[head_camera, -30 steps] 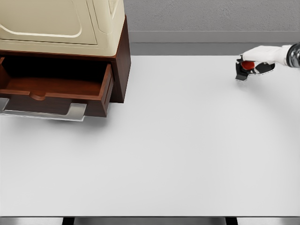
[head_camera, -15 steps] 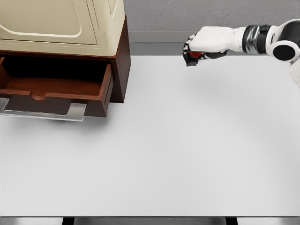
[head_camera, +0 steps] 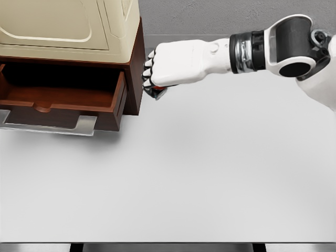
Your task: Open the cabinet drawer with left arm, and place a switch into the drawer with right arm
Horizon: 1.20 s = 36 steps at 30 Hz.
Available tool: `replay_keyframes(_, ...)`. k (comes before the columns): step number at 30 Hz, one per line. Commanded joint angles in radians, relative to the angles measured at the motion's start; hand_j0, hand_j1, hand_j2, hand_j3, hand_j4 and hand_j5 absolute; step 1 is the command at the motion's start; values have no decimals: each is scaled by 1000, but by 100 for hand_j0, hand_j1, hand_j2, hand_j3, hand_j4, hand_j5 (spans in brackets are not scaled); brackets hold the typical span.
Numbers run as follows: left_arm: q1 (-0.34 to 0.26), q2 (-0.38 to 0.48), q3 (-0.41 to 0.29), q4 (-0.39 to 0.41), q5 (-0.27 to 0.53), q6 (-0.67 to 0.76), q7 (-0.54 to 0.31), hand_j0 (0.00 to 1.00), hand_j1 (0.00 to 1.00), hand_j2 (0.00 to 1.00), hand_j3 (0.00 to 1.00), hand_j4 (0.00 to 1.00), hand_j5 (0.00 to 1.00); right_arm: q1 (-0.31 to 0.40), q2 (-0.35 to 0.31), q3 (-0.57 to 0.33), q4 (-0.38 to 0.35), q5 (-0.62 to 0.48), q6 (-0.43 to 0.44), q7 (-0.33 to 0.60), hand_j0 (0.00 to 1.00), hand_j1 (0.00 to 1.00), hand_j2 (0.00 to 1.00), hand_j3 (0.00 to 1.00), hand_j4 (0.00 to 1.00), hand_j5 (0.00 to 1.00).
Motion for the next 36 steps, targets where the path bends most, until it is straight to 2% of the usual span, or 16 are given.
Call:
replay_keyframes(1,0,0,0,0,6,1,0,100,100,100,100,100,100,-3,39,24,-5,-22,4,-2,47,47,47,47,47,47)
replay_keyframes(3,0,0,0,0,6,1,0,100,100,100,100,100,100,-37,54,22,-1,-51,4,-2,47,47,47,47,47,47)
replay_keyframes(5,0,0,-2,-1,4,0,0,100,100,100,100,100,100,-54,91,24,1,-53,4,-2,47,47,47,47,47,47)
replay_keyframes(10,0,0,-2,-1,1,0,0,100,100,100,100,100,100,-89,125,21,8,-54,4,-2,47,47,47,47,47,47)
replay_keyframes(13,0,0,-2,0,0,-3,0,100,100,100,100,100,100,-117,168,24,30,-54,4,-2,47,47,47,47,47,47)
replay_keyframes(14,0,0,-2,0,-2,-5,0,100,100,100,100,100,100,-126,191,24,54,-54,4,-2,47,47,47,47,47,47)
replay_keyframes(16,0,0,-2,-1,-2,-5,0,100,100,100,100,100,100,-149,269,36,178,-53,4,-2,47,47,47,47,47,47)
replay_keyframes(19,0,0,-5,-1,-3,-5,0,100,100,100,100,100,100,-164,363,59,303,-42,4,-2,46,46,46,46,46,46)
replay_keyframes(24,2,-1,-6,-1,-3,-16,0,100,100,100,100,100,100,-187,435,65,473,-19,4,-2,46,46,46,46,46,46)
replay_keyframes(30,2,-1,-6,-1,-3,-17,0,100,100,100,100,100,100,-196,533,96,554,10,4,-2,49,49,49,49,49,49)
replay_keyframes(35,2,-1,-6,-4,-5,-19,0,100,100,100,100,100,100,-201,550,102,562,10,4,-2,50,50,50,50,50,50)
replay_keyframes(36,2,-1,-6,-4,-3,-19,0,100,100,100,100,100,100,-202,550,102,565,12,4,-2,52,52,52,52,52,52)
